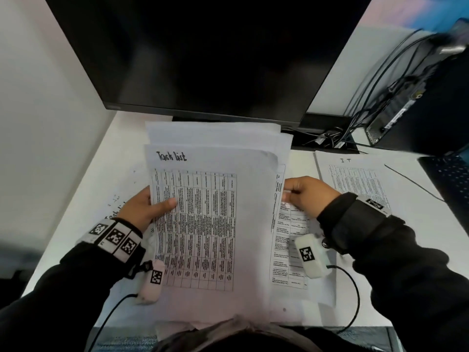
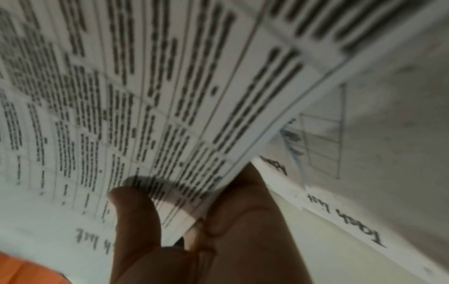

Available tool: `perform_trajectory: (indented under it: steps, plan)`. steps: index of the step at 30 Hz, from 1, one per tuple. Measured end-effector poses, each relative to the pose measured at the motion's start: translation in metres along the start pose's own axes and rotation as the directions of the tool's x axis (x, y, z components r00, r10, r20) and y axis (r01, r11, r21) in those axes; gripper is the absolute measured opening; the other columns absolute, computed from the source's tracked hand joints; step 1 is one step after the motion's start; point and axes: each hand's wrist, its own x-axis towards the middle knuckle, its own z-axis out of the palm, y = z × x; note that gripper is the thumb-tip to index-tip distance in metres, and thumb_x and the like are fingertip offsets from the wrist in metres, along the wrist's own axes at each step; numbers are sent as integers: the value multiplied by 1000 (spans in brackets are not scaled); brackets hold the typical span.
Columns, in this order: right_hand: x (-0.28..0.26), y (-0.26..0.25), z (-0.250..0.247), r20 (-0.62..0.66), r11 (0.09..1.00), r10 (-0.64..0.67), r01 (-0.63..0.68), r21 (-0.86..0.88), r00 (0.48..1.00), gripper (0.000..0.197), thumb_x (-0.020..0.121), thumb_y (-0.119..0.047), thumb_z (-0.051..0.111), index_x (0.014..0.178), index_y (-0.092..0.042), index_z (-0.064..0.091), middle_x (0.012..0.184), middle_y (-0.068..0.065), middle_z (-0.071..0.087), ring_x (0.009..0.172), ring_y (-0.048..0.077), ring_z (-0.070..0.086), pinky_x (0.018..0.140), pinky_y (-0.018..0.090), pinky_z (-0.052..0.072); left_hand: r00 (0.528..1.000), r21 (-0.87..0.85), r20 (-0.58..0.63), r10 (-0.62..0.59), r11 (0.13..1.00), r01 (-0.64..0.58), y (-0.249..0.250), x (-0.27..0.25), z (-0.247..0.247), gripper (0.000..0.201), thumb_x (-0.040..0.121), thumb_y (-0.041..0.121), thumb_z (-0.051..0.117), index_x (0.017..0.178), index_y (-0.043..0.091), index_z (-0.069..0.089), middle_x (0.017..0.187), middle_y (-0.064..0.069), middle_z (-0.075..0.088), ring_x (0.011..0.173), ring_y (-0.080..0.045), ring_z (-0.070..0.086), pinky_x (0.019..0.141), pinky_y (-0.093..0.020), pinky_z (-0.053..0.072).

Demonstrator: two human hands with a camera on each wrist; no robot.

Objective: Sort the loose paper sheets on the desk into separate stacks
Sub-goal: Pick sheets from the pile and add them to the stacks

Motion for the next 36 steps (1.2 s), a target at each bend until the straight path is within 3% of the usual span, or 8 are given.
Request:
perform_trajectory:
  steps: [6, 10, 15, 21, 23, 25, 32, 36]
  plan:
    - [0, -1, 6, -21, 999, 2, -3, -37, 1000, 25, 92, -16, 56, 114, -12, 66, 80, -7, 56, 62, -3, 44, 76, 17, 36, 985, 66, -158, -62, 995, 73, 18, 1, 12, 77, 74, 55, 62, 130, 5, 47, 126, -12, 56, 112, -29, 53, 100, -43, 36]
    - [-4, -1, -7, -245, 992, 16, 15, 124, 969, 20, 92, -16, 55, 107, -16, 69, 83, -7, 65, 77, 9, 57, 81, 26, 44, 983, 29, -174, -59, 997, 65, 16, 1, 10, 47, 79, 51, 59, 110, 16, 62, 94, 0, 63, 77, -11, 57, 84, -31, 40]
    - [-7, -1, -28, -395, 969, 40, 61, 241, 918, 18, 94, -18, 53, 96, -21, 70, 63, -5, 54, 57, 9, 45, 62, 22, 41, 993, 106, -96, -66, 992, 76, 8, 2, 11, 13, 81, 49, 58, 80, 38, 52, 82, 14, 57, 80, -10, 53, 89, -33, 37]
    - [-2, 18, -30, -392, 883, 202, 6, 469, 898, 18, 93, -16, 53, 90, -22, 70, 50, -8, 49, 44, 6, 36, 42, 12, 33, 993, 166, -18, -120, 979, 121, -3, 6, 11, 48, 71, 58, 62, 106, 25, 57, 91, 13, 63, 84, -7, 57, 89, -33, 39]
    - [0, 30, -30, -356, 804, 297, -31, 594, 886, 17, 93, -17, 54, 97, -20, 71, 51, -6, 54, 48, 10, 43, 50, 17, 39, 981, 271, 40, -190, 947, 172, -12, 11, 12, 92, 59, 70, 65, 132, 17, 47, 128, -3, 58, 116, -20, 54, 104, -39, 35]
    - [2, 43, -28, -314, 763, 365, -89, 640, 876, 18, 91, -22, 55, 95, -25, 72, 70, 7, 58, 66, 21, 49, 67, 32, 42, 964, 378, 25, -266, 895, 237, -17, 10, 16, 101, 69, 61, 65, 146, 11, 25, 151, -10, 30, 138, -27, 29, 113, -40, 22]
    - [11, 89, -10, -188, 796, 551, -444, 411, 813, 15, 91, -31, 56, 76, -29, 54, 92, -1, 56, 76, 14, 53, 95, 37, 43, 943, 404, -60, -327, 856, 322, -19, 11, 19, 84, 86, 46, 56, 147, 4, 15, 154, -15, 19, 141, -29, 21, 115, -39, 20]
    - [5, 86, 5, -65, 803, 586, -568, 182, 808, 50, 86, -32, 63, 127, -6, 54, 112, 5, 57, 108, 22, 53, 107, 37, 38, 932, 373, -86, -351, 857, 357, -23, 11, 18, 83, 87, 44, 56, 147, 4, 14, 153, -16, 20, 141, -30, 23, 113, -38, 20]
